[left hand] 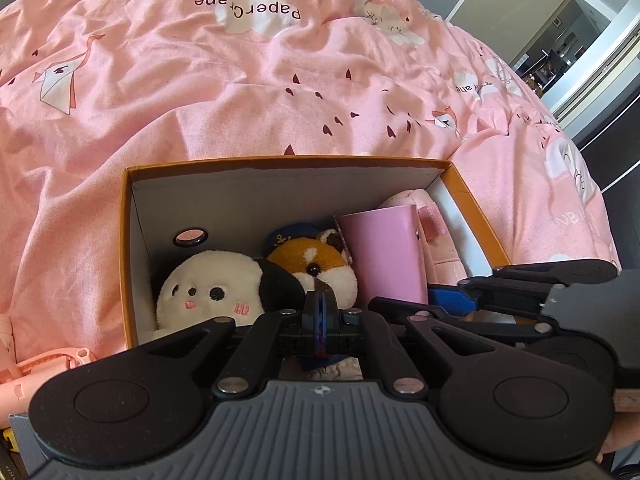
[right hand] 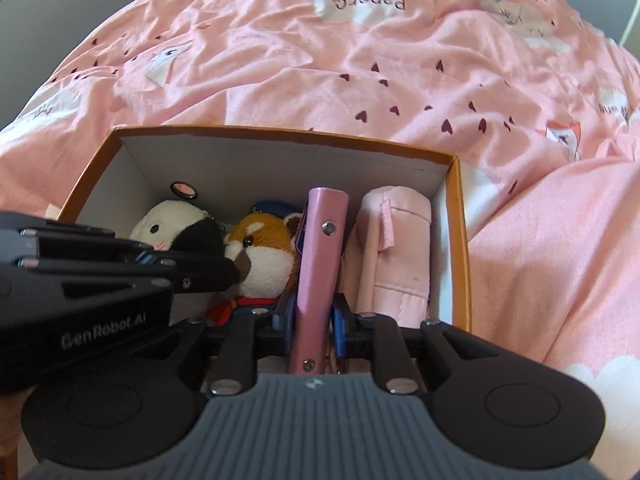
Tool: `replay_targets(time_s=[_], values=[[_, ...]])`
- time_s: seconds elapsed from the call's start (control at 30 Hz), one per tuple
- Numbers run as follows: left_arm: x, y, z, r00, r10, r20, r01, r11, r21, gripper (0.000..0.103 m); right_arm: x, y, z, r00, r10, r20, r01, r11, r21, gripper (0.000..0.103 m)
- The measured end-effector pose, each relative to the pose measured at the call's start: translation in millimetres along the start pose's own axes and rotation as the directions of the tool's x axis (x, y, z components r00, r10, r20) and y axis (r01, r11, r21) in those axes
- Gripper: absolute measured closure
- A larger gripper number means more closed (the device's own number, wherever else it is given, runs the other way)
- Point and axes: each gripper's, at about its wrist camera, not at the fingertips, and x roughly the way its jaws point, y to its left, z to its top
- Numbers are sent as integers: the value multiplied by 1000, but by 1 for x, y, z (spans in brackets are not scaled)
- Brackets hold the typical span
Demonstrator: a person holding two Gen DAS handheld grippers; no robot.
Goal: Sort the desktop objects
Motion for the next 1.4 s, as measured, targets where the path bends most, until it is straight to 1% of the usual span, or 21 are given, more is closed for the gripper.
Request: replay_targets(time_s=[0.1,0.2,0.23,0.3,0.37,0.43,0.53,0.63,0.7,0.8,0.9,0.97,1.0,1.13,1.27,1.37,1.4], values=[[-1,1,-1,1000,-2,2,2,1000,-2,102,-11,2,-5,1000,11,27,-11,1000,-8,78],[-3,2,-2,1000,-3,4,3,1000,-2,102,-22,1,-2,997,15,76,-15,1000,-2,70],[-3,2,-3,1000,-2,4,2,1000,-2,102,-24,0,1,996,13,88,-13,1000,-3,70],[-4,2,-3,1000,2,5,-2,1000,-4,102,-24,-2,6,996,10,94,-10,1000,4,71],[-5,2,-4,1000,2,7,-2,1000,-3,102,-23,-6,10,995,18,98,-20,999,25,75],[-5,3,-4,1000,0,8,0,1000,0,102,-21,-8,11,995,17,96,-20,999,36,90],[-4,2,-4,1000,5,8,-5,1000,7,102,-16,-10,11,994,33,101,-39,998,56,91],[-5,0,-3,1000,8,7,-8,1000,8,102,-17,-8,11,994,25,103,-31,998,54,91],[-6,0,-3,1000,5,10,-5,1000,8,101,-20,-6,10,994,23,104,-28,998,49,90],[-12,-1,-6,1000,1,14,-1,1000,2,101,-30,-5,5,991,28,129,-34,998,44,89],[-23,-5,-10,1000,20,22,-20,1000,9,100,-42,-2,-1,989,15,149,-20,999,31,88],[-34,-9,-12,999,38,36,-38,999,20,100,-51,1,-4,987,14,158,-19,999,31,80],[-40,-11,-13,998,44,43,-45,999,24,100,-55,2,-6,986,8,164,-13,999,34,79],[-65,-17,-18,995,75,63,-77,996,39,100,-70,10,-12,982,-9,187,3,999,32,78],[-93,-22,-26,991,108,77,-113,992,58,100,-84,18,-22,980,6,196,-15,999,44,78],[-114,-22,-36,987,135,90,-141,987,72,95,-94,27,-29,978,15,210,-23,999,39,76],[-121,-21,-39,985,142,97,-149,986,72,93,-96,31,-32,977,20,214,-29,999,37,72]])
